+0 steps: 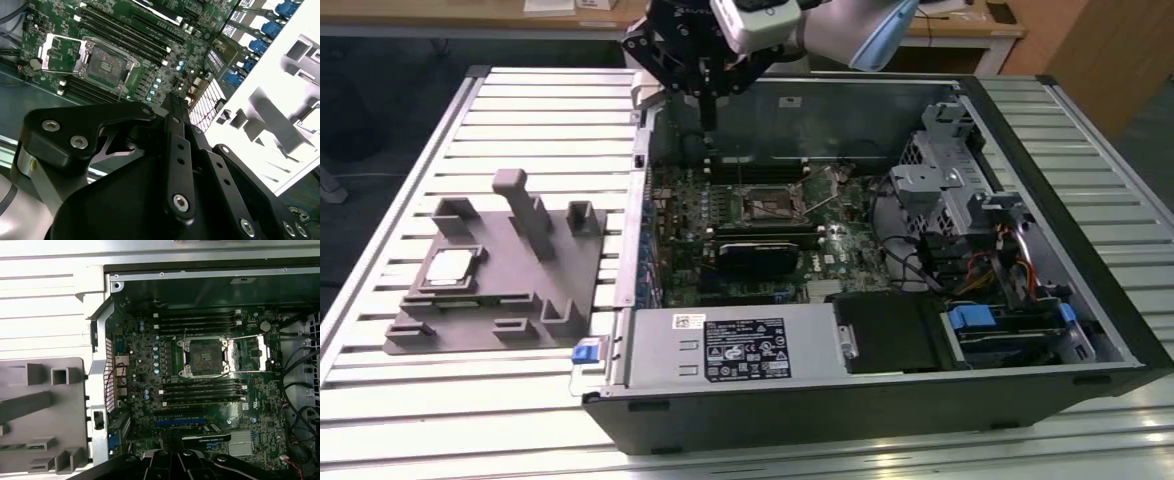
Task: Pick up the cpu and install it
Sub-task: 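Reach for the cpu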
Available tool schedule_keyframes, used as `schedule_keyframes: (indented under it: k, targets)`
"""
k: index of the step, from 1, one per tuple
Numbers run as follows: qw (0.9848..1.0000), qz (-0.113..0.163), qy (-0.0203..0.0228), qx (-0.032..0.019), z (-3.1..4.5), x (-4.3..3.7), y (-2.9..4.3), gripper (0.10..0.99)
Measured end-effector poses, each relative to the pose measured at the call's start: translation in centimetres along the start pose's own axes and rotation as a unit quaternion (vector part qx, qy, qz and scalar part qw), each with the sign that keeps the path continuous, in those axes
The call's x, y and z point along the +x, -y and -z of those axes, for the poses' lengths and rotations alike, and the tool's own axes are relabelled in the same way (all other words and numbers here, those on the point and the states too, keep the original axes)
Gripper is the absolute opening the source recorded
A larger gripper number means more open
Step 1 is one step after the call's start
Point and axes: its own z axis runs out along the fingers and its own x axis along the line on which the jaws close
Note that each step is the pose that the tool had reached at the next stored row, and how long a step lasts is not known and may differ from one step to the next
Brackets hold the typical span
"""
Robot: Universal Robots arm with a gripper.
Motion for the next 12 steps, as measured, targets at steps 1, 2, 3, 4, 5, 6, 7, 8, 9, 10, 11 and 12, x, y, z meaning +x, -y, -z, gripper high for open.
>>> schedule_keyframes:
  k: [1, 2, 3, 4, 5, 6, 7, 8, 9, 10, 11, 12]
  targets:
    - [1.0, 0.0, 0.0, 0.0, 0.0, 0.12, 0.01, 0.106]
    - [1.0, 0.0, 0.0, -0.0001, 0.0, 0.23, 0.02, 0.106]
    - [1.0, 0.0, 0.0, 0.0, 0.0, 0.35, 0.02, 0.106]
    - [1.0, 0.0, 0.0, 0.0, 0.01, 0.47, 0.03, 0.106]
    - [1.0, 0.0, 0.0, -0.0001, 0.01, 0.6, 0.04, 0.106]
    - [1.0, 0.0, 0.0, 0.0, 0.01, 0.71, 0.05, 0.106]
    - [1.0, 0.0, 0.0, -0.0001, 0.01, 0.79, 0.06, 0.106]
    - [1.0, 0.0, 0.0, 0.0, 0.02, 0.89, 0.07, 0.106]
    - [1.0, 0.0, 0.0, 0.0, 0.02, 1.02, 0.07, 0.106]
    - [1.0, 0.0, 0.0001, -0.0001, 0.02, 1.15, 0.08, 0.106]
    - [1.0, 0.0, 0.0, 0.0, 0.03, 1.28, 0.09, 0.106]
    - [1.0, 0.0, 0.0, 0.0, 0.03, 1.43, 0.1, 0.106]
